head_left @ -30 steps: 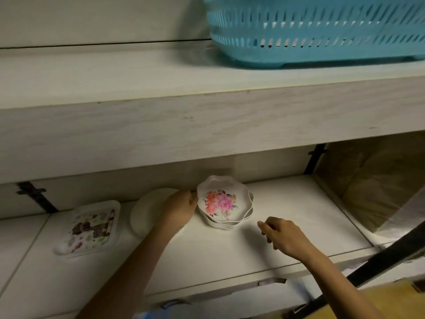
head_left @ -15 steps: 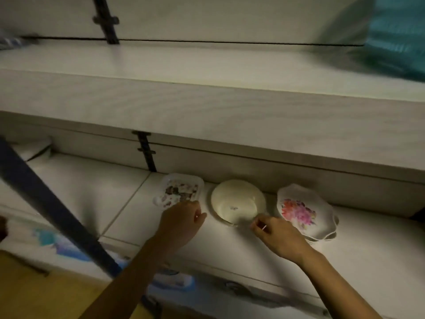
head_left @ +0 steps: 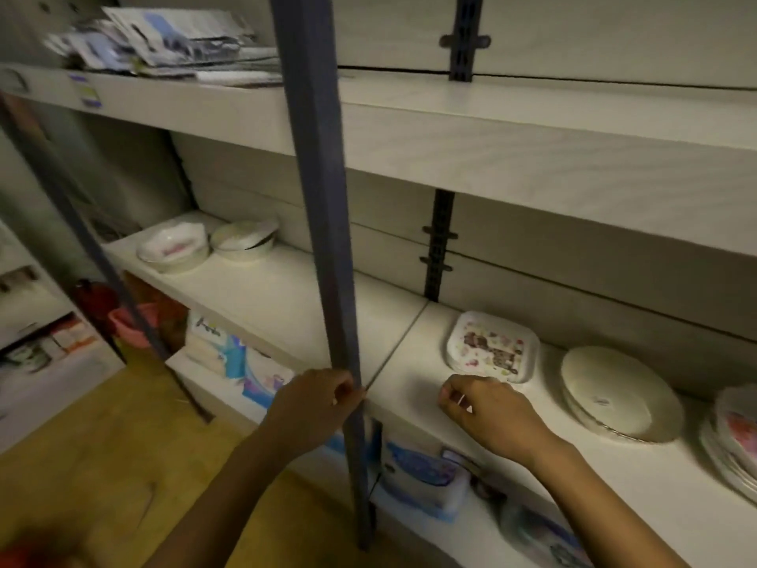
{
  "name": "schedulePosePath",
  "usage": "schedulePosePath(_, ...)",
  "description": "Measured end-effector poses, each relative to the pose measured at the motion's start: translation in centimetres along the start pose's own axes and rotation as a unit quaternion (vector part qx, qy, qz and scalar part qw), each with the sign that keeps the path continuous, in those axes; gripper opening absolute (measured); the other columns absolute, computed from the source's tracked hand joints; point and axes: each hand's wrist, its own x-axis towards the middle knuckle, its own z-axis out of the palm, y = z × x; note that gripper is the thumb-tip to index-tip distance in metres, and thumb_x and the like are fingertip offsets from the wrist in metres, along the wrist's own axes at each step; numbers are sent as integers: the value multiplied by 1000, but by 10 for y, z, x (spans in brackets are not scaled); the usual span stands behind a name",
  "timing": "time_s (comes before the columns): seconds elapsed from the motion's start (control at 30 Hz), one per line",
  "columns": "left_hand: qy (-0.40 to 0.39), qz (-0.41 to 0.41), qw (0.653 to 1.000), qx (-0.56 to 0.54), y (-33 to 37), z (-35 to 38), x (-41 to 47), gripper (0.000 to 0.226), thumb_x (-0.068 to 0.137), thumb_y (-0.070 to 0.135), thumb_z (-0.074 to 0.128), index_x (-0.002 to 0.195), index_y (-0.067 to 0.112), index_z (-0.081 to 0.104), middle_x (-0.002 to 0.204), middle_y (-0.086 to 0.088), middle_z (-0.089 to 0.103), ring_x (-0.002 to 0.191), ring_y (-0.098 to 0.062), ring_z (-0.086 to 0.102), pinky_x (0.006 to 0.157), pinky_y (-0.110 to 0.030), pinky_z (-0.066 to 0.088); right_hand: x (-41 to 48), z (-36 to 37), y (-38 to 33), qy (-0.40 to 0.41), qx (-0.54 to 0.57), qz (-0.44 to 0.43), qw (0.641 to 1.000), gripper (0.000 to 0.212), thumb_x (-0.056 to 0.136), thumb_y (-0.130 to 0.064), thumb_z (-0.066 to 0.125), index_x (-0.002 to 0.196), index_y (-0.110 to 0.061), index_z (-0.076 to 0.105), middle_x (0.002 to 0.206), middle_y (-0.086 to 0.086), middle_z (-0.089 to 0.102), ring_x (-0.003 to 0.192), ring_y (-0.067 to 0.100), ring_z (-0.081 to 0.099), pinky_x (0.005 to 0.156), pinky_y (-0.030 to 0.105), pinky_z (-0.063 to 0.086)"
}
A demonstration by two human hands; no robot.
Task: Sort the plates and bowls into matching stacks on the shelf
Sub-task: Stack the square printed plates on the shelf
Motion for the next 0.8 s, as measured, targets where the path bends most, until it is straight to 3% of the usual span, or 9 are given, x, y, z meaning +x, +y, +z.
schedulePosePath(0.1, 29, 8, 999, 41, -47, -29, -15, 24, 92, 35, 47, 69, 37, 41, 68, 16, 49, 66, 5, 48, 63, -9, 37, 15, 17, -48, 0, 2, -13, 1000, 26, 94, -41, 41, 102, -27, 61, 104, -5, 66, 93, 17, 61, 76, 31, 48)
schedulePosePath(0.2, 58, 3, 996, 69, -93, -56, -22, 22, 92, 36, 47, 75, 24, 49, 68, 10, 52, 65, -4, 51, 58, -14, 38, 31, 32, -89, -2, 6, -18, 1000, 23, 94, -40, 43, 103, -28, 60, 105, -5, 66, 92, 16, 60, 75, 31, 47)
schedulePosePath(0.37, 64, -9, 995, 71, -157, -91, -30, 24, 92, 36, 48, 86, 15, 58, 86, -4, 67, 81, -17, 62, 75, -31, 52, 58, 54, -147, 18, 23, -12, 999, 25, 93, -41, 45, 103, -24, 60, 102, -2, 66, 94, 19, 62, 80, 33, 50)
schedulePosePath(0.6, 67, -19, 994, 80, -225, -132, -24, 23, 92, 37, 48, 91, 16, 58, 94, 0, 66, 79, -7, 54, 62, -14, 41, 110, 69, -205, 15, 30, -16, 999, 26, 93, -41, 45, 105, -24, 61, 106, -3, 66, 94, 18, 61, 82, 36, 52)
schedulePosePath(0.7, 76, -27, 995, 66, -250, -147, -12, 20, 92, 35, 48, 86, 17, 56, 88, 2, 62, 79, -8, 55, 66, -17, 44, 143, 73, -222, 13, 16, -24, 1000, 27, 94, -39, 44, 107, -23, 61, 108, -4, 65, 95, 17, 60, 81, 32, 50)
schedulePosePath(0.8, 78, -37, 995, 57, -276, -161, 9, 20, 93, 36, 47, 83, 20, 53, 80, 7, 58, 72, -6, 55, 58, -12, 41, 183, 76, -237, 15, 4, -26, 1000, 28, 94, -40, 42, 108, -24, 60, 110, -5, 65, 96, 17, 60, 82, 34, 50)
